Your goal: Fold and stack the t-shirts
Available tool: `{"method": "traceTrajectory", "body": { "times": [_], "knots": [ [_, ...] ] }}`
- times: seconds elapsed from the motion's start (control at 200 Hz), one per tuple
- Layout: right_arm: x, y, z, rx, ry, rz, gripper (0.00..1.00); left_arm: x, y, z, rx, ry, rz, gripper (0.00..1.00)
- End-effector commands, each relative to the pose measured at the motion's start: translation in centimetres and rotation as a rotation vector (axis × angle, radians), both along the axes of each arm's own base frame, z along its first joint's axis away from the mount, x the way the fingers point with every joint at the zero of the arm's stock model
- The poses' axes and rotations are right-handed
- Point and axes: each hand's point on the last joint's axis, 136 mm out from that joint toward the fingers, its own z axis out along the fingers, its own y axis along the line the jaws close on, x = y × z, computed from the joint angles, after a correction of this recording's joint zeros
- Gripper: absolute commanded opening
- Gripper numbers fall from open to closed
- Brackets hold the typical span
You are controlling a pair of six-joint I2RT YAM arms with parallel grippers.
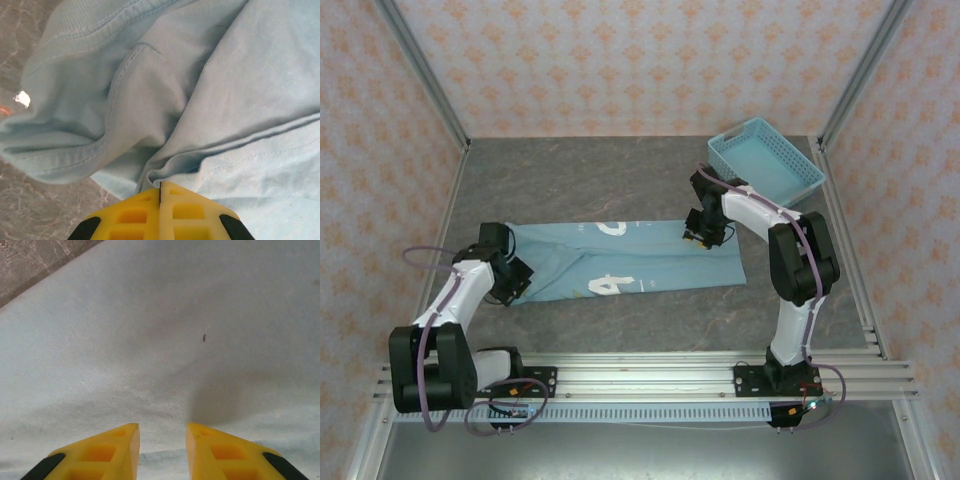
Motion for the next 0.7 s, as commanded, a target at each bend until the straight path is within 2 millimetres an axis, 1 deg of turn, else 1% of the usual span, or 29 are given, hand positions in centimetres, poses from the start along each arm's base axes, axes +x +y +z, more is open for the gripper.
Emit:
{"method": "traceTrajectory", "body": {
  "times": [0.0, 0.08, 0.22, 0.355, 0.5, 0.6, 0.696],
  "knots": [
    [0.1, -0.2, 0.7, 0.003, -0.017, -0.013, 0.30, -1.5, -0.5, 0.7, -0.009, 0.039, -0.008, 0.00],
    [0.2, -0.1, 0.7, 0.002, -0.016, -0.014, 0.30, -1.6, -1.1, 1.1, -0.022, 0.028, -0.003, 0.00],
    [0.4, -0.1, 0.7, 0.000, -0.017, -0.011, 0.30, -1.7, -2.7, 2.6, -0.041, -0.008, -0.011, 0.00],
    [0.3, -0.2, 0.5, -0.005, -0.010, -0.011, 0.30, -2.6, -4.2, 3.6, -0.060, -0.024, -0.023, 0.00],
    [0.3, -0.2, 0.4, -0.006, -0.007, -0.012, 0.30, -3.5, -5.1, 3.8, -0.086, -0.034, -0.013, 0.00],
    [0.3, -0.2, 0.4, -0.007, -0.005, -0.011, 0.30, -3.5, -5.7, 3.9, -0.099, -0.047, -0.011, 0.00],
    [0.3, -0.2, 0.4, -0.006, -0.001, -0.010, 0.30, -3.6, -5.8, 3.9, -0.089, -0.041, -0.015, 0.00]
  ]
}}
